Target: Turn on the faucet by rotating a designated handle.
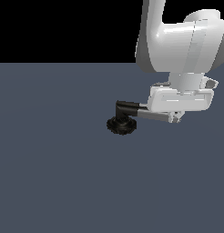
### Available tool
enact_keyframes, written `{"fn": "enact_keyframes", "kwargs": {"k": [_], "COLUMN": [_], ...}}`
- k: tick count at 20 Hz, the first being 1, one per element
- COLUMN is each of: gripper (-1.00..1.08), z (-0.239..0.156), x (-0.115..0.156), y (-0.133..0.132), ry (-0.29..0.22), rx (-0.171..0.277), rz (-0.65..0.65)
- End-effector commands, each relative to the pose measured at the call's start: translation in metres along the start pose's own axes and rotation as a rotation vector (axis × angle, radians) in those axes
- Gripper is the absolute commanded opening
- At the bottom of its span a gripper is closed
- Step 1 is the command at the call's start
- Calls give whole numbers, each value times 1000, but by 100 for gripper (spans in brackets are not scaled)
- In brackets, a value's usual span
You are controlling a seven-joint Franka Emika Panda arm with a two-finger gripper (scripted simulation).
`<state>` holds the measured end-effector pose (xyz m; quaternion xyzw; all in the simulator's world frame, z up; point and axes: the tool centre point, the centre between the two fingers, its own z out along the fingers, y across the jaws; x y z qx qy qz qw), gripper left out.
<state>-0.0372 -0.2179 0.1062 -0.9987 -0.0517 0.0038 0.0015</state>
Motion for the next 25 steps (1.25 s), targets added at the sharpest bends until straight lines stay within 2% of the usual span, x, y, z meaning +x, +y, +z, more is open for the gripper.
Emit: {"fn": "enact_keyframes", "kwargs": {"k": [1, 25], "gripper": [-100, -100], "z": [0, -1], "x": [13, 63], "y": [0, 49], "ry": [6, 7], "rx": [-1, -3], "rz": [-14, -6]}}
